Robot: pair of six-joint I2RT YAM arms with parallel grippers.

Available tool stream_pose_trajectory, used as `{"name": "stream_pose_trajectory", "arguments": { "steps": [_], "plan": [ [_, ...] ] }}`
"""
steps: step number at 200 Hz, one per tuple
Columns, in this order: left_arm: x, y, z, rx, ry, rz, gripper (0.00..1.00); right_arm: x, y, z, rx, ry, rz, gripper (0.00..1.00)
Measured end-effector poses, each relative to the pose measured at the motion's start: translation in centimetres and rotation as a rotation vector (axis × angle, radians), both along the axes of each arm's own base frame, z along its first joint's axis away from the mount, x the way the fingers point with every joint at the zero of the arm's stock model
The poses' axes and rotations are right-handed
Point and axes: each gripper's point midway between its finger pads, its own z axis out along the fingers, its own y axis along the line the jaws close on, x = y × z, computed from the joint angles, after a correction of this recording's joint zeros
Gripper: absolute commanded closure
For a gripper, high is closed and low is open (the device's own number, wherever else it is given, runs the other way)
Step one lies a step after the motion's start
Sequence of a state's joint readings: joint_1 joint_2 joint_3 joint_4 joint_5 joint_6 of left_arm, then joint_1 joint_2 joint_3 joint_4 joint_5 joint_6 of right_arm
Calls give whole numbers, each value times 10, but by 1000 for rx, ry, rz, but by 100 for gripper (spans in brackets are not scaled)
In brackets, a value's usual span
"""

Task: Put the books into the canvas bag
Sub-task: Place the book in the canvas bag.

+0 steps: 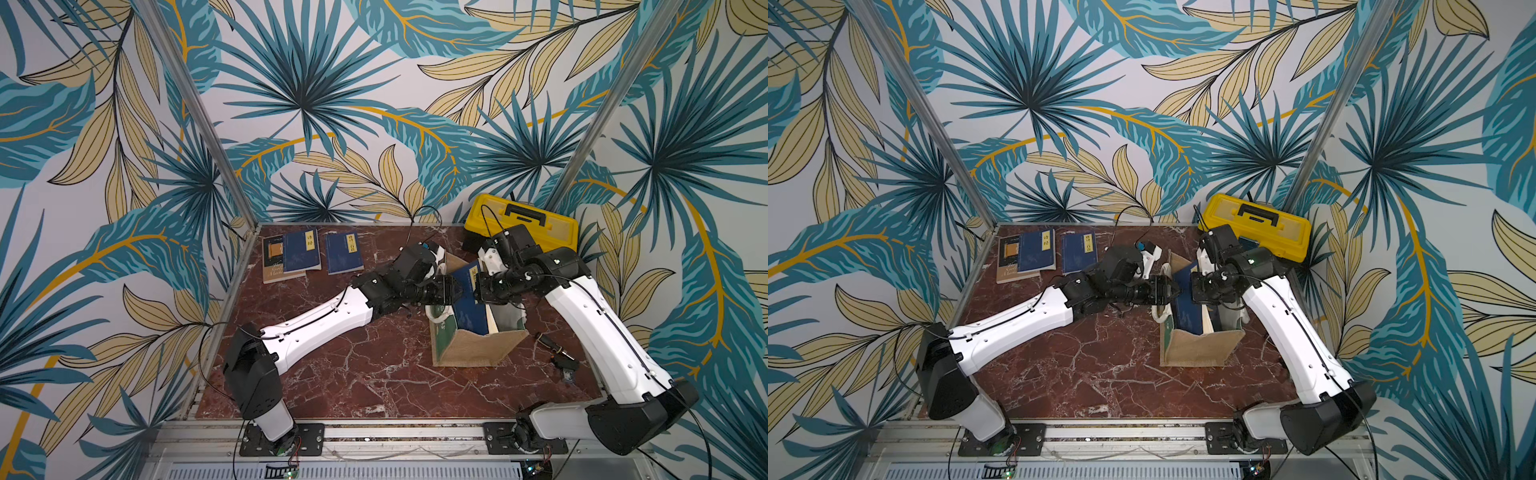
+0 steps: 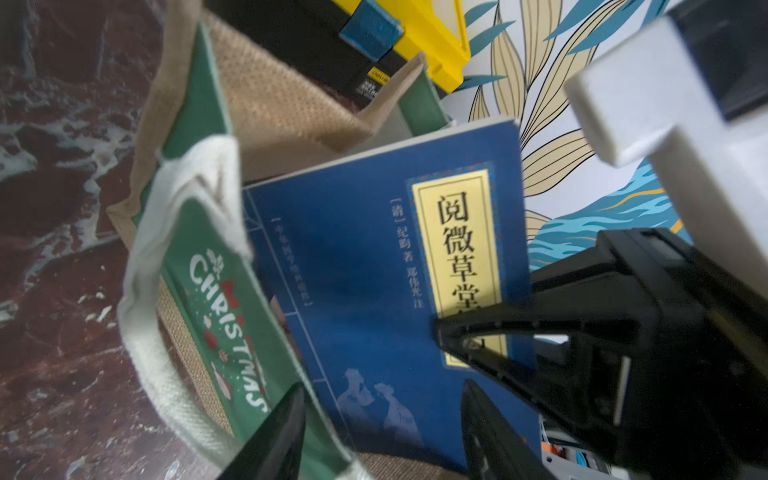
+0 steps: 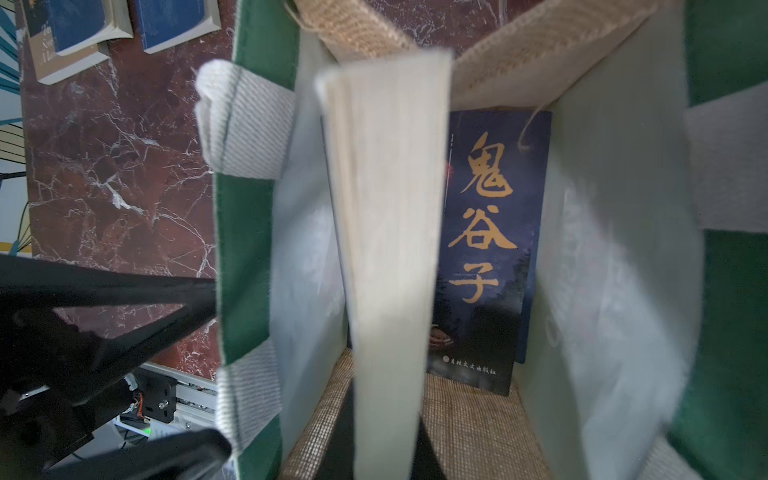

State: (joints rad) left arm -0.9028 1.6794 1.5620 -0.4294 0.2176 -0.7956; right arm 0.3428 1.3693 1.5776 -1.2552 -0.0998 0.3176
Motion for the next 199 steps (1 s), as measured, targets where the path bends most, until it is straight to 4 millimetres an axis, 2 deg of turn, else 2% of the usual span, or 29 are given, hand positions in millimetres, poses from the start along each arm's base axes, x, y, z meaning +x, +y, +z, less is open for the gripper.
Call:
{"name": "stream_pose_trajectory", "arguments": {
  "steps": [19,46,122,129,145,158,186,199],
  "plan": [
    [6,-3,-1,37,-4,28,43,0,-1,0,5,2,-3,100],
    [11,6,-27,126,31,71,48,2,2,-9,19,30,0,100],
    [13,13,-34,163,36,100,49,25,8,-73,35,123,-38,100],
    [13,13,-34,163,36,100,49,28,7,-77,35,126,-44,96],
    [13,14,-35,166,39,101,49,33,4,-85,33,136,-58,94],
    [13,14,-35,168,39,100,49,36,1,-91,26,151,-69,89],
    [13,15,-36,174,34,99,49,40,-9,-98,-28,151,-88,57],
    [13,16,-36,177,32,100,49,41,-17,-97,-66,144,-106,53]
  ]
}}
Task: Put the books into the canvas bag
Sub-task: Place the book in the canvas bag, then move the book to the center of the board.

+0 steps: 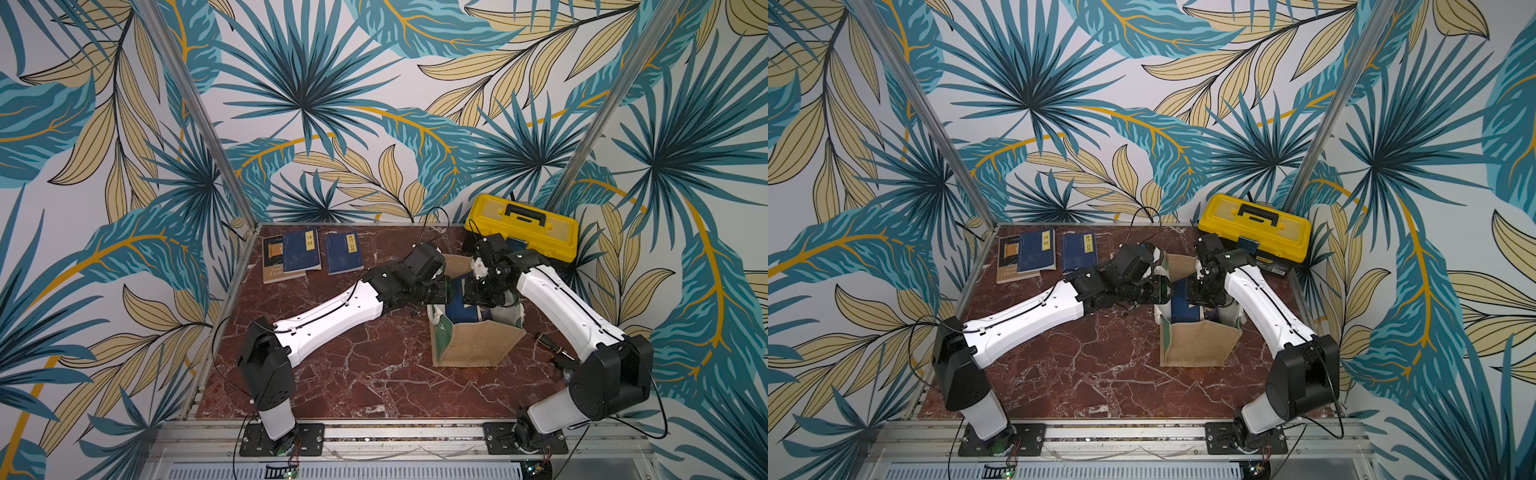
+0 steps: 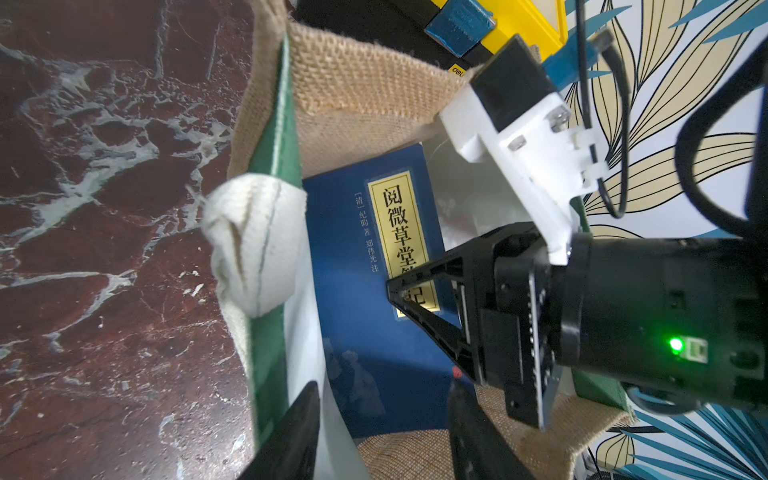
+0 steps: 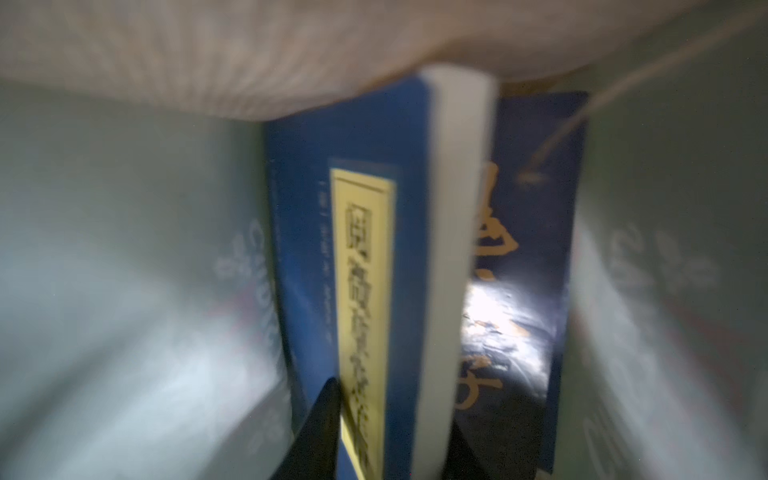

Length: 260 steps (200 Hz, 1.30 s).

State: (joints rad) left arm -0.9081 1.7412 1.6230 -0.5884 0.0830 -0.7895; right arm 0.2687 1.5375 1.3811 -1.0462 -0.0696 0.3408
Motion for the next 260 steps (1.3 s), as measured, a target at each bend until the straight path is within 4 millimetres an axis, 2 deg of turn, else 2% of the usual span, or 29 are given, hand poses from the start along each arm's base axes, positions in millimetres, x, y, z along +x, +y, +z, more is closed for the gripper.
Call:
{"name": "stream_pose_trajectory", "arguments": {
  "steps": [21,54,81,101,121,142,175,194,216,229,260],
  "plan": [
    [2,3,1,8,-11,7,49,2,-14,9,-69,-15,-24,50],
    [2,14,10,23,-55,22,48,10,-23,42,-107,-101,-47,50],
    [5,33,25,39,-124,61,44,5,-21,72,-58,-186,-51,51],
    [8,56,32,59,-163,99,42,2,-14,92,5,-236,-60,55],
    [16,86,34,80,-177,158,40,7,-3,111,63,-286,-62,56],
    [27,126,33,110,-185,241,38,11,20,126,105,-338,-27,56],
    [45,180,35,142,-196,356,35,22,87,150,142,-425,104,56],
    [56,201,31,152,-180,393,35,36,125,147,143,-435,152,55],
    [75,221,15,160,-129,428,35,60,161,126,135,-416,176,55],
    [87,231,-4,175,-79,446,35,74,178,107,127,-393,181,55],
    [115,249,-64,237,70,481,33,110,208,69,109,-359,180,52]
  ]
}}
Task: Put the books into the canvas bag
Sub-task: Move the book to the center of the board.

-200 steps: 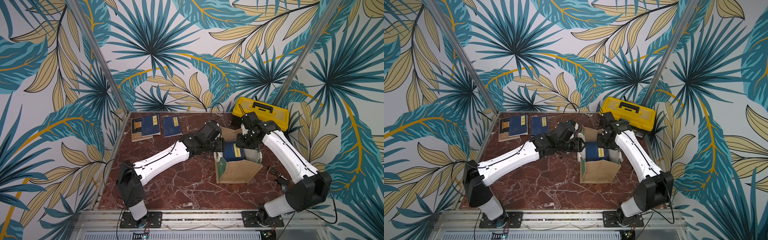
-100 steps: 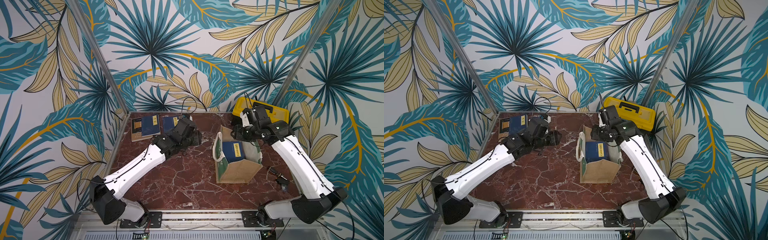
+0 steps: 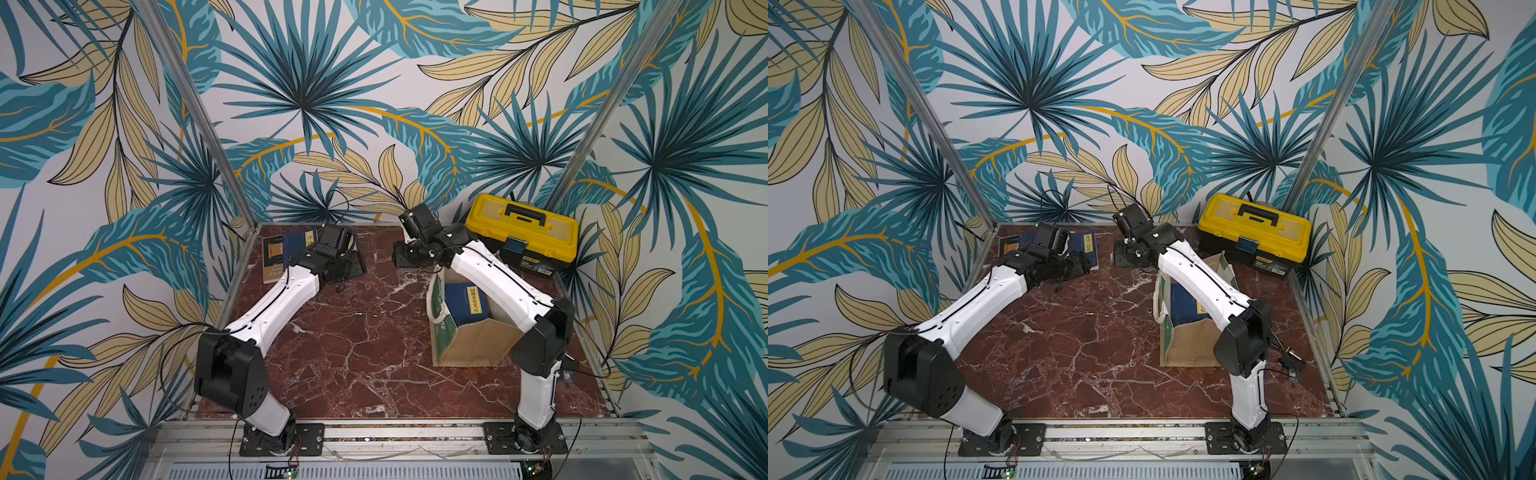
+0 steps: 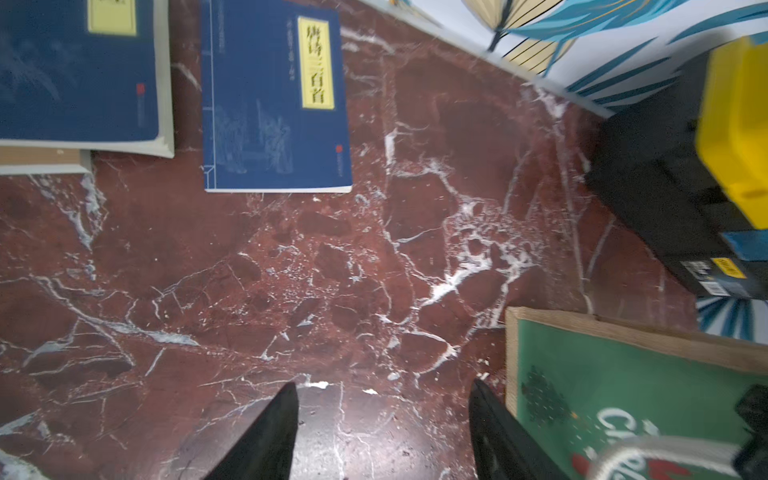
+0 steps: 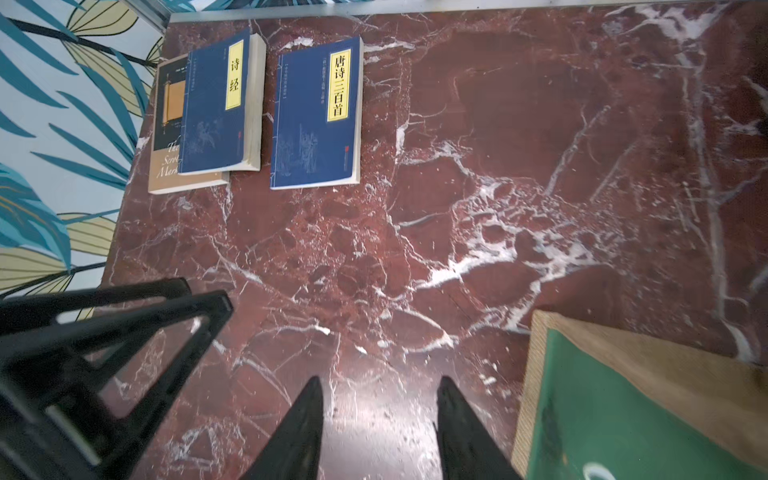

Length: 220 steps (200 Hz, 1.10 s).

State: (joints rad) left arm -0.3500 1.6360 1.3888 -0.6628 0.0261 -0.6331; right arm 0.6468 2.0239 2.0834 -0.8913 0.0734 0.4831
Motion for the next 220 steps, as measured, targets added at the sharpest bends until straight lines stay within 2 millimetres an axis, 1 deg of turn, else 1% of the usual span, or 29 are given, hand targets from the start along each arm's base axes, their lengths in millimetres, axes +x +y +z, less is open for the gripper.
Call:
{"name": "stream_pose_trajectory", "arguments": {
  "steps": [18,32,55,79,98,118,125,139,166,189,220],
  "plan": [
    [15,9,-27,16,65,30,32,22,16,-20,-4,3,-1,51],
    [28,14,-41,18,96,52,32,38,29,-36,0,0,0,50],
    [54,24,-55,13,115,93,31,65,51,-65,18,-11,6,48],
    [83,40,-71,3,129,146,31,89,74,-107,51,-13,12,45],
    [105,51,-85,-1,138,176,31,105,86,-137,85,-10,4,44],
    [121,60,-100,-5,151,198,31,116,92,-161,119,-2,-13,44],
    [124,63,-105,-5,155,207,31,119,92,-166,130,1,-21,43],
    [129,68,-112,-5,164,227,31,126,93,-168,162,-8,-37,43],
    [135,78,-119,-13,173,276,31,139,97,-159,237,-39,-64,42],
    [136,84,-126,-20,187,308,31,144,104,-155,293,-46,-78,42],
    [137,92,-129,-26,193,331,30,142,109,-171,335,-2,-94,43]
  ]
}}
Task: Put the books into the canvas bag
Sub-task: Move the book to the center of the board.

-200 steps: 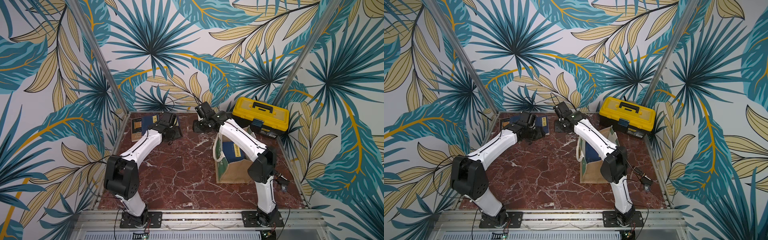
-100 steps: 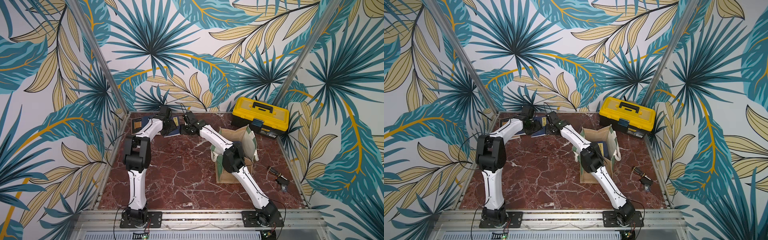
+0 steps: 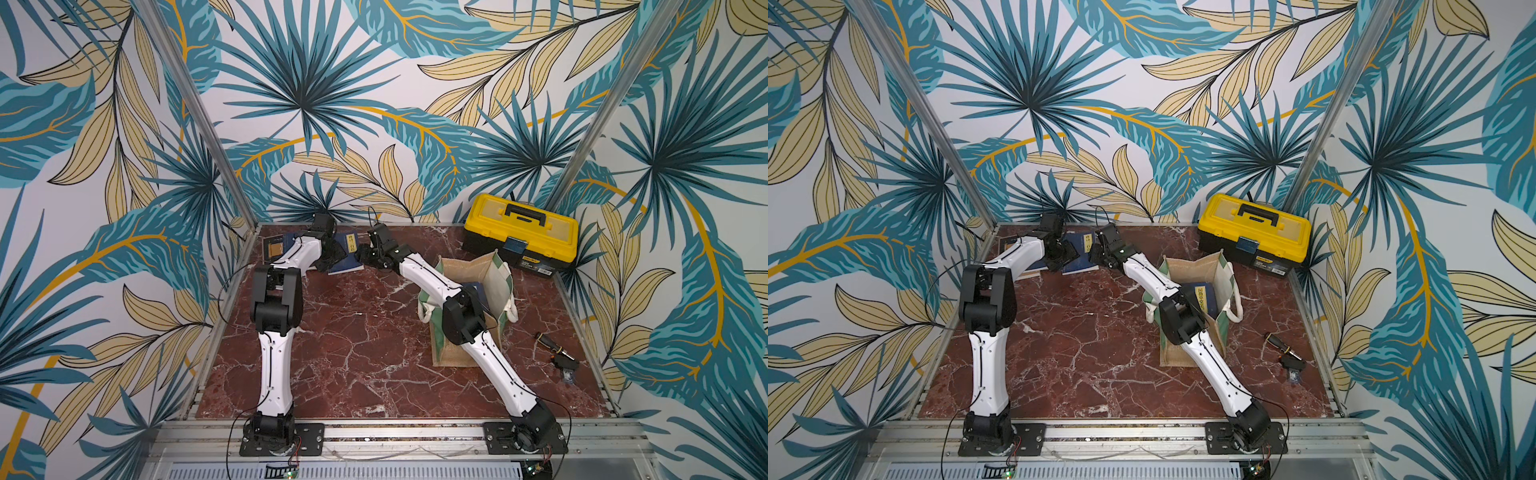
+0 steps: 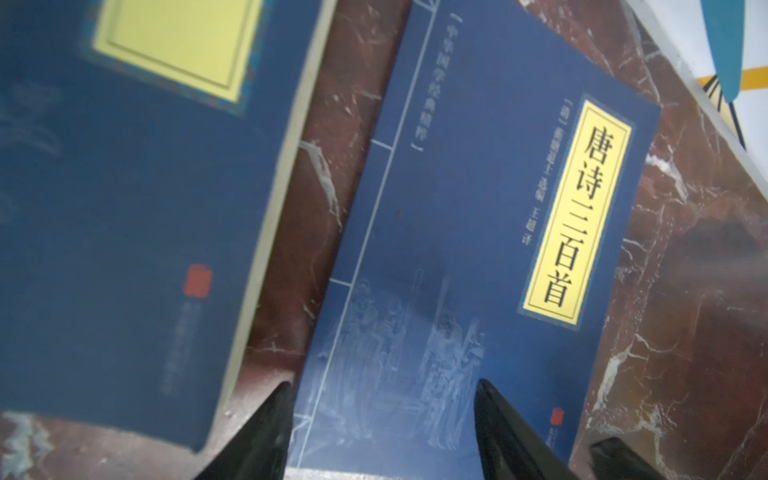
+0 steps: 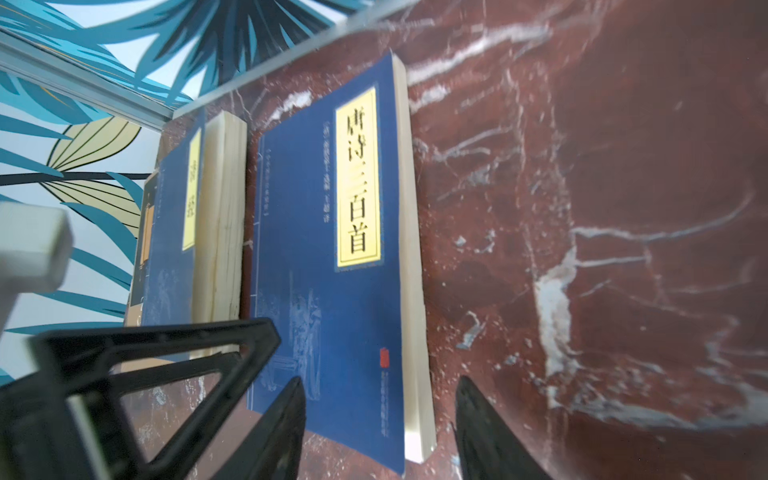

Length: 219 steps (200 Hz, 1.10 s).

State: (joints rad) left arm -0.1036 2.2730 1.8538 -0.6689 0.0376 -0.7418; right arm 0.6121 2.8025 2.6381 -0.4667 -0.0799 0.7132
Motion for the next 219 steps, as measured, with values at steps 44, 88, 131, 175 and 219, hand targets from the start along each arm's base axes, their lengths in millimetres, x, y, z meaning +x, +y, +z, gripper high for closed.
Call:
{"name": "stream_pose_trajectory", "arguments": {
  "steps": [44,88,131,175,219],
  "plan": [
    [-1,1,-4,-6,11,5,30,-5,5,-12,39,50,2,52],
    [-2,-5,-8,-24,21,-15,33,-8,8,-13,56,70,18,60],
    [-4,-12,-10,-61,27,-48,37,-13,0,-22,23,82,33,81],
    [-24,-22,-10,-112,43,-83,38,-32,-16,-23,-32,126,55,81],
    [-73,-54,-11,-161,99,-159,38,-79,-43,-18,-116,212,91,81]
  ]
}}
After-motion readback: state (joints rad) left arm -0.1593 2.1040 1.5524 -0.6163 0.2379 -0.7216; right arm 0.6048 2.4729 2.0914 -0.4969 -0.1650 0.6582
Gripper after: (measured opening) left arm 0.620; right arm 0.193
